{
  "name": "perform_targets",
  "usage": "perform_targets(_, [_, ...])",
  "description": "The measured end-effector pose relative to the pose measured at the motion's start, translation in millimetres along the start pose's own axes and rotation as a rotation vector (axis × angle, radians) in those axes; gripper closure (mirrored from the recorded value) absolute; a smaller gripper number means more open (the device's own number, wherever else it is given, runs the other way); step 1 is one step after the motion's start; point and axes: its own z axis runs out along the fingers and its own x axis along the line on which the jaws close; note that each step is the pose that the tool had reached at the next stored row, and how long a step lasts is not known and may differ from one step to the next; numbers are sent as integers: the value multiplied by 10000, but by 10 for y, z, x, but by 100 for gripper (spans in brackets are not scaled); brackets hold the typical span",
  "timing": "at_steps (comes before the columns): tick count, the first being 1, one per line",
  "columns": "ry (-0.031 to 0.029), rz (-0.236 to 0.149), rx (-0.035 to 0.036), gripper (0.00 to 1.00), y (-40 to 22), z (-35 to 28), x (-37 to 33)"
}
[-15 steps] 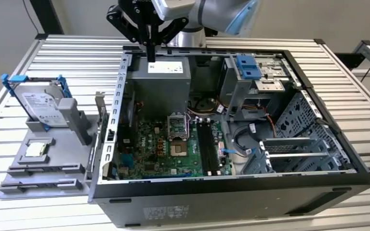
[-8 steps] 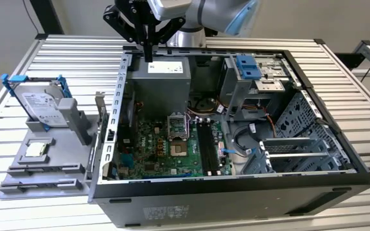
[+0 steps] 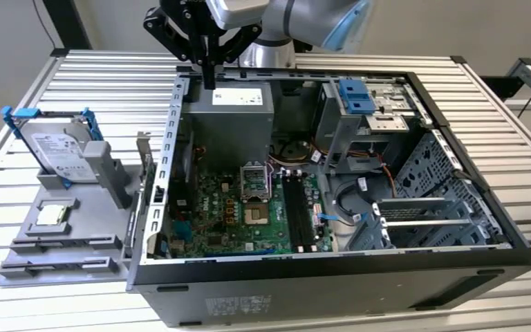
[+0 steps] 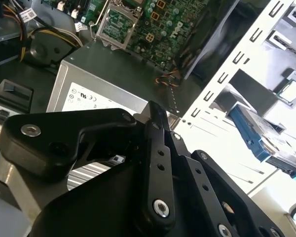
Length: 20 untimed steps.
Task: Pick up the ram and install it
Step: 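Reach for the ram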
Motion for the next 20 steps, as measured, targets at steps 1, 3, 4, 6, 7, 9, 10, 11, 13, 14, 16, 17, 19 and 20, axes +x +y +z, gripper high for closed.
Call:
perform_targets(1, [0,1,0,100,0,0,1])
perform_targets(3, [0,2,0,100,0,0,1])
perform_targets(4, [0,2,0,100,0,0,1])
perform_targets(6, [0,3,0,100,0,0,4])
perform_targets(7, [0,3,0,100,0,0,8])
perform_targets(9, [0,2,0,100,-2,0,19])
perform_targets(10, [1,2,1,100,-2,-1,32])
perform_targets(11, [1,2,1,100,-3,-1,49])
perform_targets(13, [0,2,0,100,-6,-2,86])
perform_targets(14, [0,2,0,100,-8,-3,108])
perform_targets(16, [1,3,0,100,-10,-3,145])
perform_targets(17, [0,2,-1,100,-11,-4,164])
perform_targets(19, [0,2,0,100,-14,-5,199])
perform_targets(20, [0,2,1,100,-15,-5,216])
